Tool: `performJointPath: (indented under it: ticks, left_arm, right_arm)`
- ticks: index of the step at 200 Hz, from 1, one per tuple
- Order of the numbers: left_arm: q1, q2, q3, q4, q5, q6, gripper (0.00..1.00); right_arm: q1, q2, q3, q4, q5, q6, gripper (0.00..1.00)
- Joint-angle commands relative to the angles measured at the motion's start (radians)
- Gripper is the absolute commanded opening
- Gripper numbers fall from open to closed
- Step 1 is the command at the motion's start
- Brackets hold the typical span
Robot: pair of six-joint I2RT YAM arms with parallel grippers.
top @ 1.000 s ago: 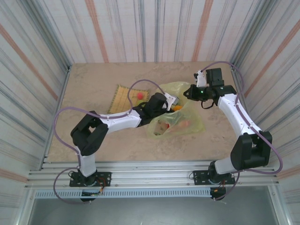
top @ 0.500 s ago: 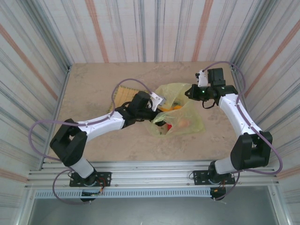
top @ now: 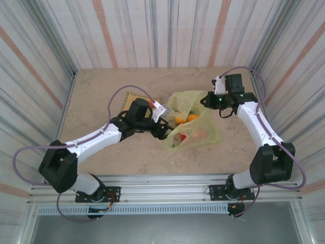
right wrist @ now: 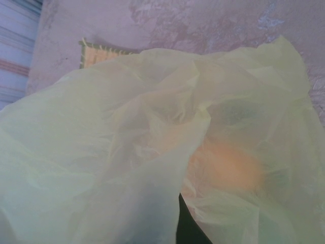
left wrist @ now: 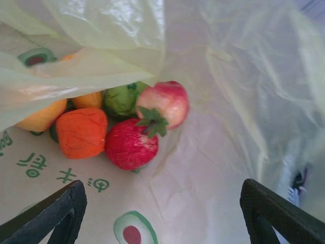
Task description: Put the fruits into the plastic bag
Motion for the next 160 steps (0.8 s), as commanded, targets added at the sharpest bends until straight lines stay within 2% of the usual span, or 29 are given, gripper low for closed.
performJointPath:
  ticks: [1, 50, 66, 83, 97, 121, 160]
  left_arm:
    - [0.031, -0.082, -0.034, 0.004, 0.093, 0.025, 0.83]
    - [0.134, -0.212, -0.099, 0.072, 0.116, -0.045, 0.84]
    - [0.197, -0.243, -0.121, 0.109, 0.044, -0.136, 0.85]
    - [0.277, -0.247, -0.117, 0.093, -0.113, -0.252, 0.86]
    - [0.327, -0.216, -0.09, 0.054, -0.237, -0.325, 0.86]
    - [0.372, -0.092, -0.006, 0.007, -0.326, -0.354, 0.86]
    - [0.369, 0.172, 0.191, -0.086, -0.353, -0.299, 0.85]
  right_arm:
    - [-0.009, -0.007, -0.005, -0.021, -0.01, -0.029, 0.0]
    - [-0.008, -0.01, -0.009, -0.016, -0.01, -0.029, 0.0]
    - [-0.01, -0.014, -0.012, -0.015, -0.01, -0.029, 0.0]
    - [-0.011, -0.015, -0.014, -0.012, -0.011, -0.029, 0.0]
    - [-0.011, -0.013, -0.014, -0.009, -0.011, -0.028, 0.0]
    - [-0.009, -0.01, -0.01, -0.011, -0.009, -0.02, 0.0]
    - [-0.006, -0.023, 0.0, -0.022, 0.021, -0.016, 0.0]
